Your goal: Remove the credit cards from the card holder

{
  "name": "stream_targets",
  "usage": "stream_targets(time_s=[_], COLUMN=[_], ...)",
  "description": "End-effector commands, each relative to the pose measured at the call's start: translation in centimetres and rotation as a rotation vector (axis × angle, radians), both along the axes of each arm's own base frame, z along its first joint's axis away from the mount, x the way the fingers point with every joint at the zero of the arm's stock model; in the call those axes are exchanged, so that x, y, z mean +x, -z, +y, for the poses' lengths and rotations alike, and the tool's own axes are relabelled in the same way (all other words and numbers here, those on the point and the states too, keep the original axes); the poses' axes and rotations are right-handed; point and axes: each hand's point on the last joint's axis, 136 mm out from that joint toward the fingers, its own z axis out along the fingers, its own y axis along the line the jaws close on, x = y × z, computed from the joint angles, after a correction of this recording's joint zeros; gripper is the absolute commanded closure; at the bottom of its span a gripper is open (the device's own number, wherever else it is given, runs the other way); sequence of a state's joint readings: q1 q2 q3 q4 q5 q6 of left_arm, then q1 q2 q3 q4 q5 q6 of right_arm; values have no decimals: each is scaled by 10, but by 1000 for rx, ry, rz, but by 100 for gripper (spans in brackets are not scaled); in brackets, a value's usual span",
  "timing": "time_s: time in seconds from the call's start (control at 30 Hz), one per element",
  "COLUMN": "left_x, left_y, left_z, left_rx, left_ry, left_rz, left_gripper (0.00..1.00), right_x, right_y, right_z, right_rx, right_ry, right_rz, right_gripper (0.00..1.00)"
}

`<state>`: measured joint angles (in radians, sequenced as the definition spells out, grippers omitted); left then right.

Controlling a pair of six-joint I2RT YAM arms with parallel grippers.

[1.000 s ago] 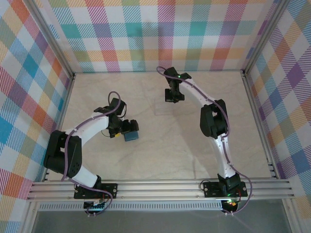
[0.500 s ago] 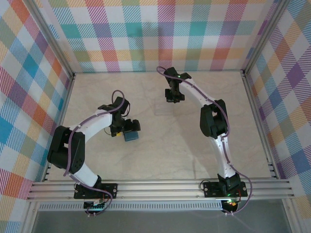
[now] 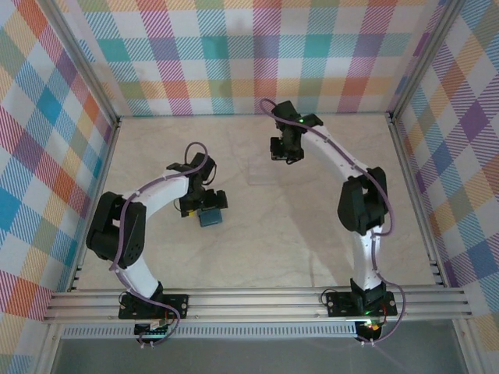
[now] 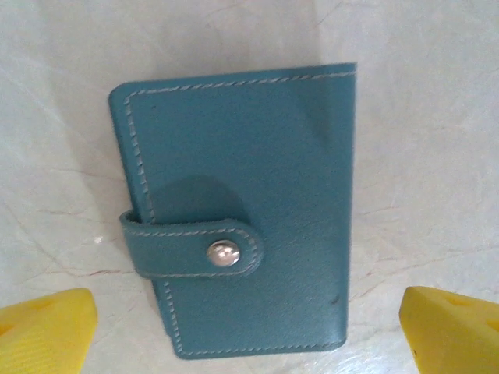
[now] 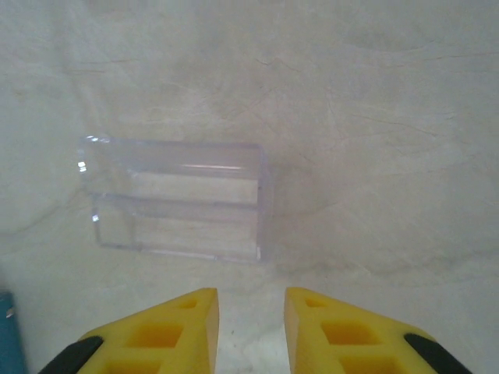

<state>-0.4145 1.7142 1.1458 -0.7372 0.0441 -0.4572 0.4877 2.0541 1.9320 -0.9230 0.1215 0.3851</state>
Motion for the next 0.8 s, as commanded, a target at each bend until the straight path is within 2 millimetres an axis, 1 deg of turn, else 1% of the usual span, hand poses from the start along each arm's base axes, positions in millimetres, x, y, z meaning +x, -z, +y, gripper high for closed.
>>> stream_targets(time_s=[0.0, 0.17, 0.3, 0.43, 0.5, 0.63, 0.77], left_x=[3, 12, 11, 10, 9, 3, -3], left_y=[3, 12, 25, 36, 38, 36, 28], left_z=[4, 13, 16, 5, 3, -4, -16], left_rx=[79, 151, 174, 119, 104, 69, 28], left_ry=[-53, -87, -81, -70, -70, -47, 4], left_rz=[10, 18, 52, 76, 79, 73, 67], left_gripper=[0, 0, 1, 7, 13, 23, 26], right_x=[-10, -24, -35, -46, -52, -66, -82], right_y=[-20, -36, -45, -47, -48, -48, -44], right_z=[1, -5, -11, -14, -16, -15, -5], right_rx=[47, 66, 71, 90, 100, 154, 254], right_ry=[-10, -23, -24, -26, -23, -18, -31], right_rz=[-31, -59, -80, -84, -82, -76, -40], right_gripper=[69, 67, 66, 66, 66, 66, 66])
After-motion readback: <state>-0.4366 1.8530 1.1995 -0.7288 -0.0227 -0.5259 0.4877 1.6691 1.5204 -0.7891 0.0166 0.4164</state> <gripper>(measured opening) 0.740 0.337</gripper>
